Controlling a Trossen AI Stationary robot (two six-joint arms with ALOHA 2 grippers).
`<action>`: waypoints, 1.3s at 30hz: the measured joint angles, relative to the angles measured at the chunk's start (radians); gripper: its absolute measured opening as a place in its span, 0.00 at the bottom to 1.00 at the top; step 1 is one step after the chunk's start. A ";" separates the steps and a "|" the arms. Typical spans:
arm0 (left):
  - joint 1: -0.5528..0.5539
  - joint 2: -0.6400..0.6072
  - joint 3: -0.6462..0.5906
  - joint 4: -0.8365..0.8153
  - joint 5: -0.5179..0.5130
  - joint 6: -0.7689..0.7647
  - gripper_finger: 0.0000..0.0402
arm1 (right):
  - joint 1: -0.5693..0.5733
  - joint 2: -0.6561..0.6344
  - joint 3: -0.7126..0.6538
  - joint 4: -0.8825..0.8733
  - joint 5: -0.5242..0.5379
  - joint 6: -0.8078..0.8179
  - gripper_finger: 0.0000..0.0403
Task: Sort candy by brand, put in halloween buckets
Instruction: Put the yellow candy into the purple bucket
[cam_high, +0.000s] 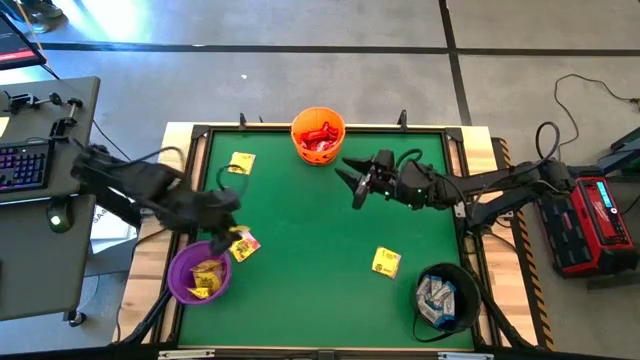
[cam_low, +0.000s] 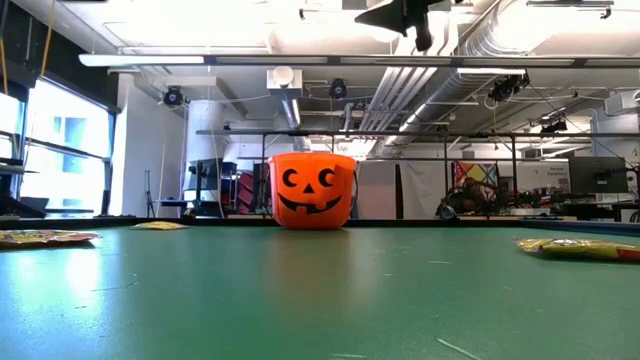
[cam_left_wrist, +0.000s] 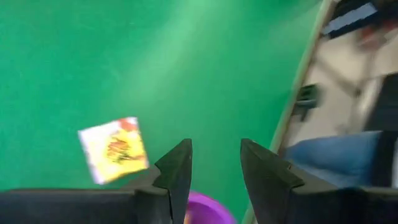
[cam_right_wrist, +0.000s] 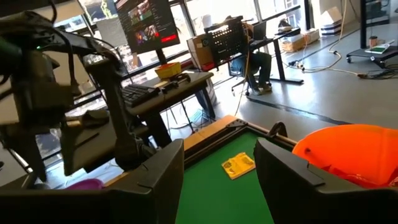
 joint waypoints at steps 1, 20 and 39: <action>0.023 0.024 0.000 -0.008 0.005 0.045 0.32 | -0.003 0.000 0.000 0.000 0.000 0.000 0.46; 0.248 0.183 -0.263 0.183 0.138 0.443 0.32 | -0.008 0.000 0.000 -0.019 0.012 0.061 0.46; 0.269 0.419 -0.369 0.229 0.101 0.461 0.57 | -0.008 0.003 0.000 -0.034 0.006 0.083 0.46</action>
